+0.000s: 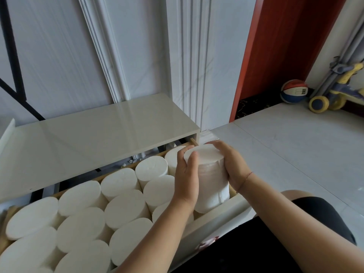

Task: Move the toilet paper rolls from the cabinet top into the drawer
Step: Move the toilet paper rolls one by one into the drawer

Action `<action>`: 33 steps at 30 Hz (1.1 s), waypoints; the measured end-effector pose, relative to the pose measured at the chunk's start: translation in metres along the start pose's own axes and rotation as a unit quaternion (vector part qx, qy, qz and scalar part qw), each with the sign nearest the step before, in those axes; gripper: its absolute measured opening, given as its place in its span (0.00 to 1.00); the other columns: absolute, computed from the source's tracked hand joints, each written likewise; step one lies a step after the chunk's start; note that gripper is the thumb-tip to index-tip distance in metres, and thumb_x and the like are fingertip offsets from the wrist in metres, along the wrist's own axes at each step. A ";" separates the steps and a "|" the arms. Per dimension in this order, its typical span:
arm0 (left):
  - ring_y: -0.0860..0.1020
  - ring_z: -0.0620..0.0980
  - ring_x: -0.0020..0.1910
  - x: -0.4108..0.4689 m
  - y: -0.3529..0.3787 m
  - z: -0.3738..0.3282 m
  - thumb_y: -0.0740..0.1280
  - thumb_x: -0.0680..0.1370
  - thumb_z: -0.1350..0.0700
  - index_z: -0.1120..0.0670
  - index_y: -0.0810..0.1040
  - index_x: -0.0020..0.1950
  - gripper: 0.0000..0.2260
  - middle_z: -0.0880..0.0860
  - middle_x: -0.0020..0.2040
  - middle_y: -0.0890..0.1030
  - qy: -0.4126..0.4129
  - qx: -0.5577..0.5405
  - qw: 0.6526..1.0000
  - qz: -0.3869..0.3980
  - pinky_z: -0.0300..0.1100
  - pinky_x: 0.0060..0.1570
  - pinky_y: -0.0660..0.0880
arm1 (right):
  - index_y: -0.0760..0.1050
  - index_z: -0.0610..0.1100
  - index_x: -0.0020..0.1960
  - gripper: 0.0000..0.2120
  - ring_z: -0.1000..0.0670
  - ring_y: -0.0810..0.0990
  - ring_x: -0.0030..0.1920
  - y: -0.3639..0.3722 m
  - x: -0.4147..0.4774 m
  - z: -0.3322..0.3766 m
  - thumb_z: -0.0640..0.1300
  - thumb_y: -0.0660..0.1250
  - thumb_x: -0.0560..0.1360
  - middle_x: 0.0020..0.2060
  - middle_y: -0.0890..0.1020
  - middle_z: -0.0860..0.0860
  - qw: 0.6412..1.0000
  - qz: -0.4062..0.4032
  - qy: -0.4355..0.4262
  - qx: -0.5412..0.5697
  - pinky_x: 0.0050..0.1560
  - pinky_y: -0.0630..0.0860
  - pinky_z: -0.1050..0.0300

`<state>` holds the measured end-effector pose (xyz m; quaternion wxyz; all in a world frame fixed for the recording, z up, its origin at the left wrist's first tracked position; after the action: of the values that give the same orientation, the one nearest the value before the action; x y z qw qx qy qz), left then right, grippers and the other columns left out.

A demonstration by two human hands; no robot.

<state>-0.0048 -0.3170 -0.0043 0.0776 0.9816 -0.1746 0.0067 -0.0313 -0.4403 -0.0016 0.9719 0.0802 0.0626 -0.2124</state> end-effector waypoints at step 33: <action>0.78 0.46 0.53 -0.024 0.001 0.054 0.61 0.79 0.56 0.42 0.75 0.54 0.10 0.47 0.54 0.80 -0.096 0.020 0.995 0.021 0.38 0.47 0.74 | 0.83 0.42 0.42 0.16 0.47 0.81 0.41 -0.014 -0.016 -0.037 0.42 0.59 0.80 0.43 0.86 0.44 0.994 -0.038 0.027 -0.099 0.41 0.80 0.53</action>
<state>-0.0281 -0.3186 -0.0581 0.0410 0.9751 -0.2017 -0.0827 -0.0550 -0.4393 -0.0373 0.9641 -0.0131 0.1129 -0.2398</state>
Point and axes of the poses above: each hand's wrist, its own x-axis towards the middle knuckle, its own y-axis out of the palm, z = x × y, the point moved 9 cm from there along x, towards the middle knuckle
